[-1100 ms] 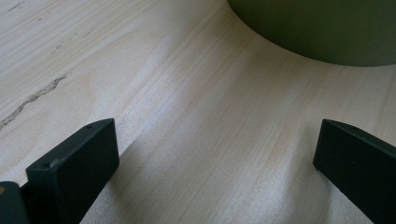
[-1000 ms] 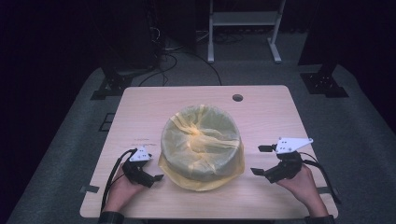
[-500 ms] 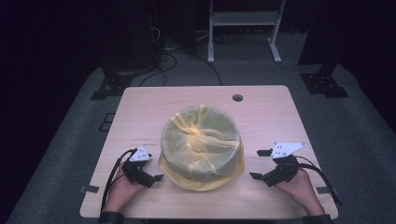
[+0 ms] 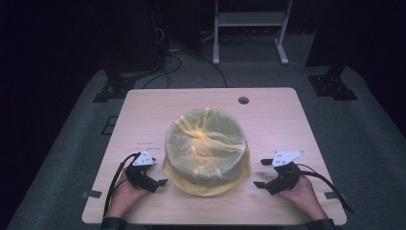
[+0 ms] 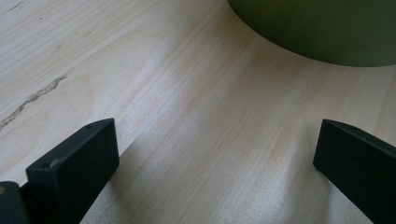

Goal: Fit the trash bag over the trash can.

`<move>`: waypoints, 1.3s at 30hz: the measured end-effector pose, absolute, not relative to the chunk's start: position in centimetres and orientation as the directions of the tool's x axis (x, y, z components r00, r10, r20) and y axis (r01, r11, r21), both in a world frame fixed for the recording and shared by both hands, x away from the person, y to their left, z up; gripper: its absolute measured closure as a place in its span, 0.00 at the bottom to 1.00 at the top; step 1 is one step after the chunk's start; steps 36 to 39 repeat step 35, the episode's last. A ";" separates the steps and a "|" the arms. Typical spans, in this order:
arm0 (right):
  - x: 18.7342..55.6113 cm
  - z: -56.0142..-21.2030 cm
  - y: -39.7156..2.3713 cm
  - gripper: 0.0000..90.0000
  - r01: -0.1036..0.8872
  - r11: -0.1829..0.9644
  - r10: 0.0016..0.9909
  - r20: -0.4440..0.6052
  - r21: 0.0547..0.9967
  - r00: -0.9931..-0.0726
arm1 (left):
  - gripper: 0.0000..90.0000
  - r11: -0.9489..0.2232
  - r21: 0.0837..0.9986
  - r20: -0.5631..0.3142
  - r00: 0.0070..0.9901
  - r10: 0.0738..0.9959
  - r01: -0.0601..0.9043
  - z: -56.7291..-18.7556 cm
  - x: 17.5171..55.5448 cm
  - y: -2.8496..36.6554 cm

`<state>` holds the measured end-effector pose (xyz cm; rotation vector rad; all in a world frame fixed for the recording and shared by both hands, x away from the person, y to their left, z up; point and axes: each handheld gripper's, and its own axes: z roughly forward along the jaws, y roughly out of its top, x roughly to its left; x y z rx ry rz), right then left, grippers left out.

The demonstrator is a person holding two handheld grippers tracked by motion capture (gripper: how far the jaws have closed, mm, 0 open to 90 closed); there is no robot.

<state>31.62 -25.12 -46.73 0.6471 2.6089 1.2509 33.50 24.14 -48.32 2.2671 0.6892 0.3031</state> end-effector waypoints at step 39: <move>31.4 -48.6 -22.5 0.11 0.285 0.622 0.409 0.008 0.730 -0.913 | 0.00 -0.586 0.713 0.012 0.828 0.560 0.386 -48.3 33.5 24.1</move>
